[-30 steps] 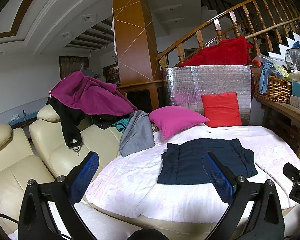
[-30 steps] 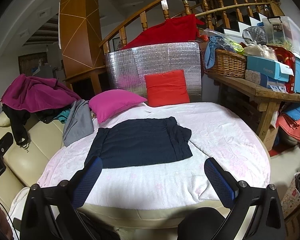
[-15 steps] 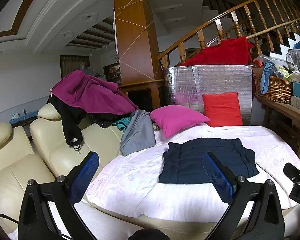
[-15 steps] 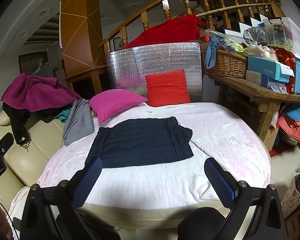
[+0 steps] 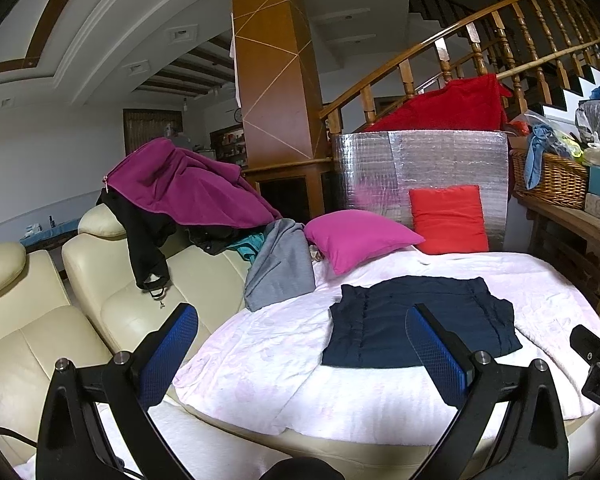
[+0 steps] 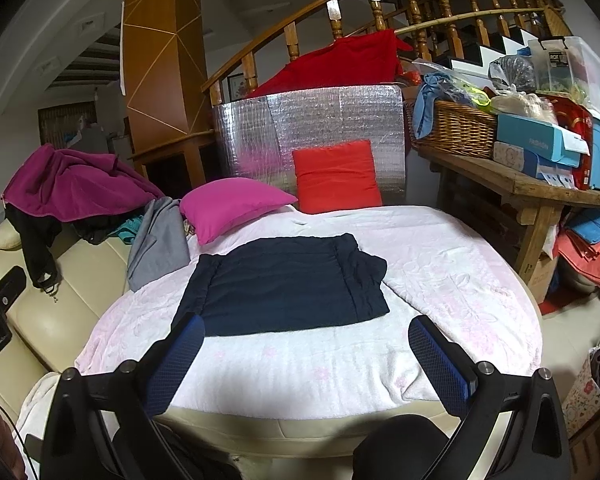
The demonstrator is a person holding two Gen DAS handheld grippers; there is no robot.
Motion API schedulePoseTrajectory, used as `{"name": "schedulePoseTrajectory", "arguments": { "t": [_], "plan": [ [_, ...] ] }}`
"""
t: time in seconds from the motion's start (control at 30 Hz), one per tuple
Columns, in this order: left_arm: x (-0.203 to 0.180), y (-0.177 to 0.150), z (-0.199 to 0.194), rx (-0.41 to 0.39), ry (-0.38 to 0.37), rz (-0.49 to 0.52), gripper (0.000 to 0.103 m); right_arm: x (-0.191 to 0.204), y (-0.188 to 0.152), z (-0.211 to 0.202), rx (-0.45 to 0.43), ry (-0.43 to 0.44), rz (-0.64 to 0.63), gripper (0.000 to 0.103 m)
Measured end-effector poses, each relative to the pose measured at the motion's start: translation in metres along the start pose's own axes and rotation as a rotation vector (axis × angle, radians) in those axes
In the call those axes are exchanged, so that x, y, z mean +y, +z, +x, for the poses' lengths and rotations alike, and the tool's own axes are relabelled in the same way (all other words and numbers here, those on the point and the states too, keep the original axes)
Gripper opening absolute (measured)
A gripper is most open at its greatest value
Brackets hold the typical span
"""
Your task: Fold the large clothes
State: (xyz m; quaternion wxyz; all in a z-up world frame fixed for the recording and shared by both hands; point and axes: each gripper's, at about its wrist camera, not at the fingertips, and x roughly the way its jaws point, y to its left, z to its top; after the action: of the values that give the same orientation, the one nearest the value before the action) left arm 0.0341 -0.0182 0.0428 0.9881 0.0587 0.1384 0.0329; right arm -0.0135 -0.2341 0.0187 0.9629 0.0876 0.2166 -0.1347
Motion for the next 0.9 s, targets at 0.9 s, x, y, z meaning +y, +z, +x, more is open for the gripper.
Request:
{"name": "schedulePoseTrajectory", "arguments": {
  "t": [0.9],
  "plan": [
    [0.014,-0.003,0.016,0.011,-0.004,-0.027,0.103,0.021,0.003,0.001,-0.011,-0.034,-0.027,0.103]
  ]
}}
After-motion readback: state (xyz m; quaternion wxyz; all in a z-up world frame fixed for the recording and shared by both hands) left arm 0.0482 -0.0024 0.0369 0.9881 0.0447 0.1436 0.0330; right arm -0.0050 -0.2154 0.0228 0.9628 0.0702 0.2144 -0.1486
